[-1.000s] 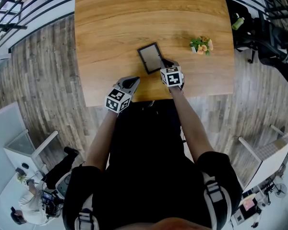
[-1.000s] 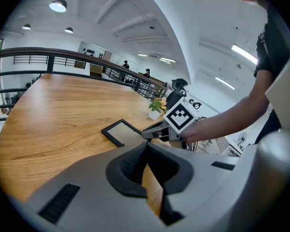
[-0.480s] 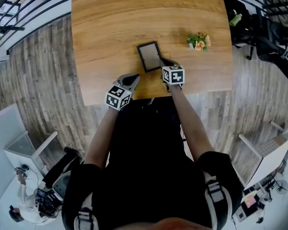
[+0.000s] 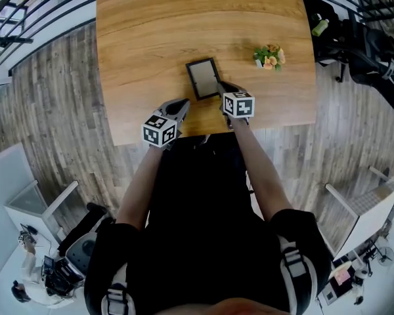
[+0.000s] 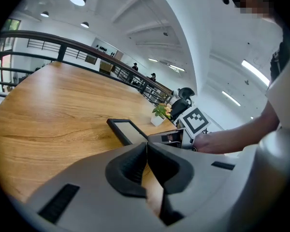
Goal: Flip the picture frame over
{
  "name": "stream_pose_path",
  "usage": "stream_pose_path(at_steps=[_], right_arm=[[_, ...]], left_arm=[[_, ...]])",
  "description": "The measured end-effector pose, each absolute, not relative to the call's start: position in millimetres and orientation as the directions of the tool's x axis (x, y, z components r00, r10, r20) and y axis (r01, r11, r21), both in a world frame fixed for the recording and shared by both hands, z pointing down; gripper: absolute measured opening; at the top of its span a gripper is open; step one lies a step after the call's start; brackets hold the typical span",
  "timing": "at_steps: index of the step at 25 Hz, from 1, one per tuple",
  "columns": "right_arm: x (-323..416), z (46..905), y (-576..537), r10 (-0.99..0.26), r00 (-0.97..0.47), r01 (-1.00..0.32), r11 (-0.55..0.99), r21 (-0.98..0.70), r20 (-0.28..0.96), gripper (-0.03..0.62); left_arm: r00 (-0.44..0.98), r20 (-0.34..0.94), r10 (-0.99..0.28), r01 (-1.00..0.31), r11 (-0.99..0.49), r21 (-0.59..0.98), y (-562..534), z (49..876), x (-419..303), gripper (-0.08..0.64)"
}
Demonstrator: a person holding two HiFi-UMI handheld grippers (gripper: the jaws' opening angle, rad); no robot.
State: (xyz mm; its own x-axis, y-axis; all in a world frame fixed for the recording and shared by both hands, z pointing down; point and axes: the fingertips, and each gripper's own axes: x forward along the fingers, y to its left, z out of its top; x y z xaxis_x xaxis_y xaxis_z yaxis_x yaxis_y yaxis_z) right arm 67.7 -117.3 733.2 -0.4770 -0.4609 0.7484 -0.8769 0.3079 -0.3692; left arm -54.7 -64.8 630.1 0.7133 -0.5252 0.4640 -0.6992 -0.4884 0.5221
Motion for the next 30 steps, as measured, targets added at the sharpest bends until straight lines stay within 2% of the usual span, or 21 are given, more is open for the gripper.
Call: stream_pose_path(at_steps=[10, 11, 13, 14, 22, 30], right_arm=[[67, 723, -116, -0.472, -0.507, -0.861, 0.309, -0.403, 0.722, 0.048], [67, 723, -116, -0.472, -0.509, -0.86, 0.309, -0.406, 0.719, 0.048], [68, 721, -115, -0.473, -0.513, -0.858, 0.31, -0.409, 0.717, 0.048], [67, 720, -115, -0.473, -0.513, -0.858, 0.31, -0.41, 0.716, 0.048], [67, 709, -114, -0.49, -0.549, -0.835, 0.346, -0.427, 0.677, 0.048], [58, 703, -112, -0.489, -0.583, -0.812, 0.37, -0.451, 0.648, 0.049]], left_arm=[[0.659, 0.47, -0.588, -0.727, -0.335, 0.6, -90, 644, -58, 0.027], [0.658, 0.469, -0.589, -0.722, -0.319, 0.613, -91, 646, -58, 0.039], [0.659, 0.466, -0.59, -0.708, -0.28, 0.648, -91, 650, -58, 0.144], [0.659, 0.467, -0.59, -0.704, -0.265, 0.659, -90, 652, -59, 0.163], [0.686, 0.439, -0.58, -0.63, -0.172, 0.758, -90, 663, -49, 0.196], [0.726, 0.395, -0.562, -0.551, -0.133, 0.824, -95, 668, -39, 0.196]])
